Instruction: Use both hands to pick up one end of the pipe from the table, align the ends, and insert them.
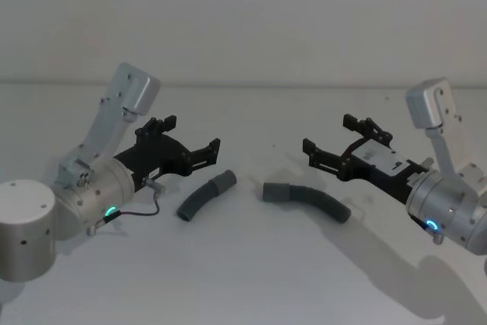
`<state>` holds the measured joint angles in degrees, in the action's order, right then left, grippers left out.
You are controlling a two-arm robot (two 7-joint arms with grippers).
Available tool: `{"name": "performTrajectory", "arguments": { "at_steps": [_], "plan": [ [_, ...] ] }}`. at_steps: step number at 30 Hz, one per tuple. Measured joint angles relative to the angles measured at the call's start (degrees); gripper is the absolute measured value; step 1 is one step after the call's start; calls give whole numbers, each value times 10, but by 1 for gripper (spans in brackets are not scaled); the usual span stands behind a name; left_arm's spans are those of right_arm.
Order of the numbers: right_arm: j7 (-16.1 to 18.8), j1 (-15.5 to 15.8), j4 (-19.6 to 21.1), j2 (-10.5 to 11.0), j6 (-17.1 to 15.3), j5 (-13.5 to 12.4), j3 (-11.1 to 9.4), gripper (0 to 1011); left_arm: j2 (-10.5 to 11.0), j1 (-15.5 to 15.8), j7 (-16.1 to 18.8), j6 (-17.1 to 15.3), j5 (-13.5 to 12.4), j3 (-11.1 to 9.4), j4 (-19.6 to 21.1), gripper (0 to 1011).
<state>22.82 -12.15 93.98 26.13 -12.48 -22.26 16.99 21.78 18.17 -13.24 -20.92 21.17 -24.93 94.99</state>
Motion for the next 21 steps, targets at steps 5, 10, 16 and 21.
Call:
{"name": "performTrajectory", "arguments": {
  "at_steps": [5,10,16,21],
  "plan": [
    [9,-10,-8,4,-11,-4,7,1001,19,18,-36,-6,0,-10,-11,1000],
    [14,-16,-12,8,-19,-7,11,1001,36,38,-71,-8,-6,-21,-26,1000],
    [16,-21,-15,12,-27,-11,15,1001,46,52,-99,0,-13,-30,-45,1000],
    [16,-23,-17,15,-34,-12,19,1001,48,57,-109,7,-17,-32,-56,1000]
  ]
}}
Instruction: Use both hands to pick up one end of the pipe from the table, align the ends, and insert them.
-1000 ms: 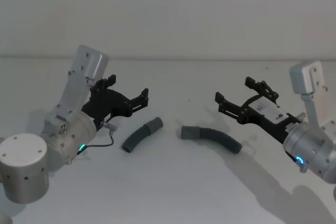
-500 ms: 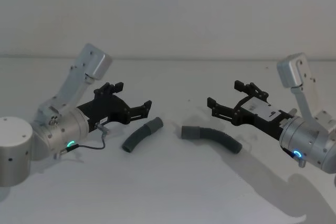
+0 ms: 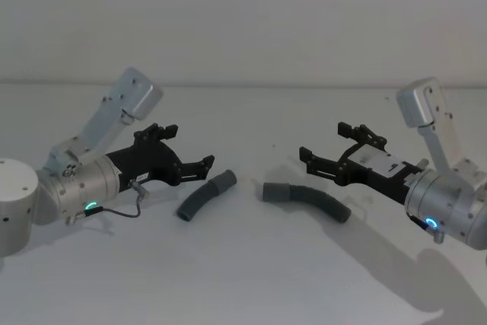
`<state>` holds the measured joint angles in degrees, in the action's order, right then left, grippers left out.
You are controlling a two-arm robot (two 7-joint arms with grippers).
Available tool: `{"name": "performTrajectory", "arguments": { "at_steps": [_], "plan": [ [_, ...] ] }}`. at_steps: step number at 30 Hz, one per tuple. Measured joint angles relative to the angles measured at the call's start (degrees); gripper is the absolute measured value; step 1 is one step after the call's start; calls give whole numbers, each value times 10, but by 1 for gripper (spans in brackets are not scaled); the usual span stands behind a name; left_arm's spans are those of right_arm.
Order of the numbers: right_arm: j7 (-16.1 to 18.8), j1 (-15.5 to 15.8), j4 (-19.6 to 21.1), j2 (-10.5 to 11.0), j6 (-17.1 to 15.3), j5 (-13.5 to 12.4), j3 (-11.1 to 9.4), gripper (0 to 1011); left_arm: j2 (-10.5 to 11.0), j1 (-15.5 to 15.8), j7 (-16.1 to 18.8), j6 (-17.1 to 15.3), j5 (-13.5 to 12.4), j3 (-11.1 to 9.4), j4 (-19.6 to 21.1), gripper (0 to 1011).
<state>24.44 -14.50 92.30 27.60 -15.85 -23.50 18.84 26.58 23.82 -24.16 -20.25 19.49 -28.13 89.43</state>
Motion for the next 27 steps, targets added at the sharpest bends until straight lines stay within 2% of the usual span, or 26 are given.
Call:
{"name": "performTrajectory", "arguments": {
  "at_steps": [9,27],
  "plan": [
    [0,0,-2,4,-7,-5,7,1001,-8,-9,3,5,-1,1,-4,1000],
    [8,12,-2,9,-6,-18,22,1001,-27,-53,39,-4,-13,3,14,1000]
  ]
}}
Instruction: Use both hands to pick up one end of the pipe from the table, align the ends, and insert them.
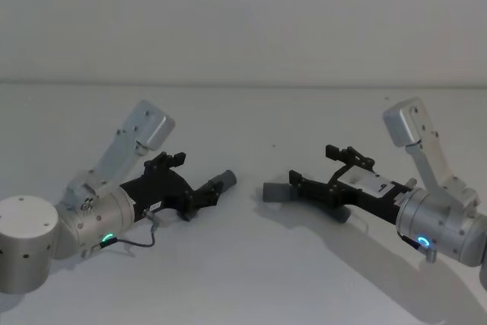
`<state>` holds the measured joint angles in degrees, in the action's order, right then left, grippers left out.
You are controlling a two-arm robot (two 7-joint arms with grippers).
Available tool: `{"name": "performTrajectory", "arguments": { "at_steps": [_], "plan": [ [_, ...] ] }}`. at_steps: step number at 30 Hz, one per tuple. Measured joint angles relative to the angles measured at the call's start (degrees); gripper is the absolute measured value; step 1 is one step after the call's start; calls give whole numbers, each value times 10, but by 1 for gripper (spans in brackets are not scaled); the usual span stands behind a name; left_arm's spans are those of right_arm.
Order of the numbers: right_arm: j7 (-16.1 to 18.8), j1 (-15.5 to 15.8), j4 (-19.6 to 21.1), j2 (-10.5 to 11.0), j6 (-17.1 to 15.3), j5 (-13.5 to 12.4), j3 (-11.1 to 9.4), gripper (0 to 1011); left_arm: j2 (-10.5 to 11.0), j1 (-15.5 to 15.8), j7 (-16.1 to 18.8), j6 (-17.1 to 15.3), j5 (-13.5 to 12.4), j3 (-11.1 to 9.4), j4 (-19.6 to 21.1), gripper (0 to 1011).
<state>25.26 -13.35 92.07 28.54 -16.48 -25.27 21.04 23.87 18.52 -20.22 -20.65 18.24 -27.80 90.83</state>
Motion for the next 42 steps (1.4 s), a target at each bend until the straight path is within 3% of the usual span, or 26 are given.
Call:
{"name": "performTrajectory", "arguments": {
  "at_steps": [8,18,32,42],
  "plan": [
    [5,1,-6,1,-3,-7,8,1001,1,1,7,-31,-7,1,0,1000],
    [6,-6,-12,3,-13,-13,15,1001,1,33,-25,-78,-12,-16,-21,1000],
    [-2,-10,-16,7,-36,-28,16,1001,-2,75,-65,-97,-19,-46,-54,1000],
    [-4,-5,-22,12,-44,-34,22,1001,-6,84,-66,-97,-26,-50,-70,1000]
  ]
}}
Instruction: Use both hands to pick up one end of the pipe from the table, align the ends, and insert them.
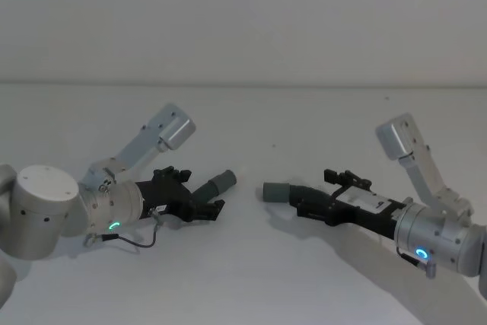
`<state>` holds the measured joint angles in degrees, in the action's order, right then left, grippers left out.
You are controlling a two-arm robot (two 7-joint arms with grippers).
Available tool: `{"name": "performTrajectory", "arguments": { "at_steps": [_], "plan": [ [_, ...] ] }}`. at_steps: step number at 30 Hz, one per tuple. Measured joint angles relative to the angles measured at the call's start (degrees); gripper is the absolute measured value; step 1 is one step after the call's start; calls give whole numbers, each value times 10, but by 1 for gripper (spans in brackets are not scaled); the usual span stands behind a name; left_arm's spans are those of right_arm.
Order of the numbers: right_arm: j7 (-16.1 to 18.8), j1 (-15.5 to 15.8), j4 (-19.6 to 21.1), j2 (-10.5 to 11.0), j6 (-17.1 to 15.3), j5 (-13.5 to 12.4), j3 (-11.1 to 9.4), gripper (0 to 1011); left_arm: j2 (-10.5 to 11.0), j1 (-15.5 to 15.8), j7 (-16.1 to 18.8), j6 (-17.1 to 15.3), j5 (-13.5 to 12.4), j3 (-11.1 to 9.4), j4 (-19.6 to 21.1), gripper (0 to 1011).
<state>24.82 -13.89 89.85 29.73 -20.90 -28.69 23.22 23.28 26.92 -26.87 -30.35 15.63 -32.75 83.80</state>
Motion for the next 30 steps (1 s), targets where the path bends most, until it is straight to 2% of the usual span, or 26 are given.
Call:
{"name": "performTrajectory", "arguments": {
  "at_steps": [15,30],
  "plan": [
    [-3,-1,-12,10,-1,0,10,1001,-5,2,4,9,-4,5,-11,1000],
    [-19,-12,-34,5,8,14,16,1001,-6,2,5,12,-5,6,-14,1000]
  ]
}}
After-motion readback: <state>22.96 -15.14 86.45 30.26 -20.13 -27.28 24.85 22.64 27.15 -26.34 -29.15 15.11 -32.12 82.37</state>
